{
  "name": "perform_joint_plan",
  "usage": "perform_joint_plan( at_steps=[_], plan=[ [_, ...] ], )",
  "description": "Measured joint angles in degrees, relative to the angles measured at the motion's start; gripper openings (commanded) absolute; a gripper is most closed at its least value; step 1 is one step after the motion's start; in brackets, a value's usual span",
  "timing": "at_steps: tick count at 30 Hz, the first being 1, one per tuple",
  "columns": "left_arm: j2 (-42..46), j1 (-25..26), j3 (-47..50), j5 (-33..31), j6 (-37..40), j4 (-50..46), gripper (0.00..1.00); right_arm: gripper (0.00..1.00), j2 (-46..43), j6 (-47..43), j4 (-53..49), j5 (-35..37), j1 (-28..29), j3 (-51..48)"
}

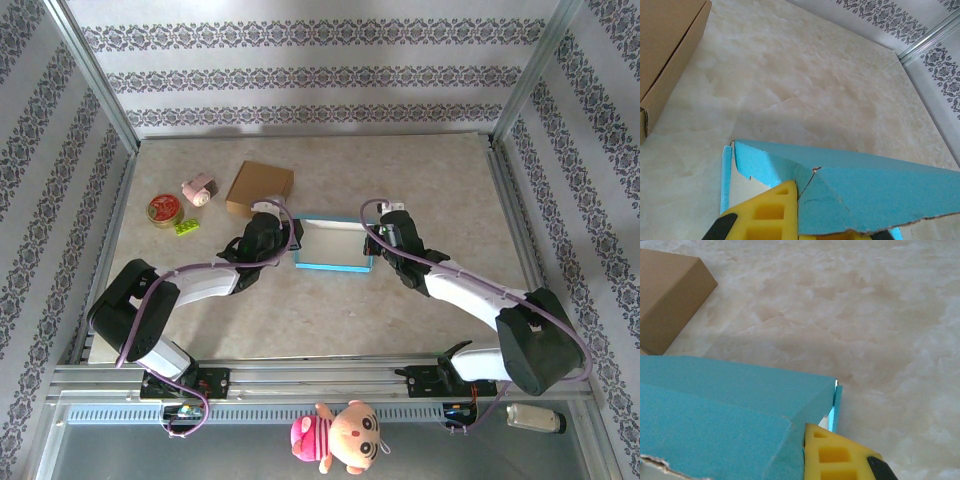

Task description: Fold the paper box

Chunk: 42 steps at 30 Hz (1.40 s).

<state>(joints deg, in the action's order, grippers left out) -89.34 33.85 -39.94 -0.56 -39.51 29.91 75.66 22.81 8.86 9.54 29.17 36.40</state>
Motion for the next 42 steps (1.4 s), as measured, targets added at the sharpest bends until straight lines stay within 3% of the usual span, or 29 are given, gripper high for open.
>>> perform_joint_plan(
  at_steps=[8,14,18,24,28,32,38,42],
  plan=[
    [0.0,1.0,3.5,0.0,-2.2,2.6,0.0,0.02,0.0,0.0,1.6,0.7,1.1,-2.0],
    [0.2,2.9,6.3,-0.2,-3.3,2.6,0.16,0.1,-0.1,0.4,2.1,0.9,2.0,-5.1],
    [0.6,4.6,8.0,-0.4,-4.3,1.9,0.28,0.22,-0.5,1.2,1.1,0.9,3.0,-7.0],
    [2.8,6.2,9.5,-1.8,-4.5,1.2,0.31,0.42,-4.0,1.7,-1.2,0.6,3.8,-9.5],
    [4.2,7.6,10.8,-3.0,-4.6,1.2,0.36,0.54,-8.8,2.3,-1.9,0.7,4.9,-12.0],
    [6.1,9.7,12.8,-4.1,-5.2,1.4,0.54,0.64,-15.2,2.4,-4.0,-0.4,5.2,-14.2],
    [15.1,16.0,14.2,-7.4,-5.7,-1.2,0.56,0.76,-31.3,3.2,-10.3,-3.5,5.2,-15.3],
    [25.7,20.2,9.8,-11.6,-5.4,-11.6,0.52,0.8,-40.8,5.4,-17.2,-3.2,4.5,-12.4]
  ],
)
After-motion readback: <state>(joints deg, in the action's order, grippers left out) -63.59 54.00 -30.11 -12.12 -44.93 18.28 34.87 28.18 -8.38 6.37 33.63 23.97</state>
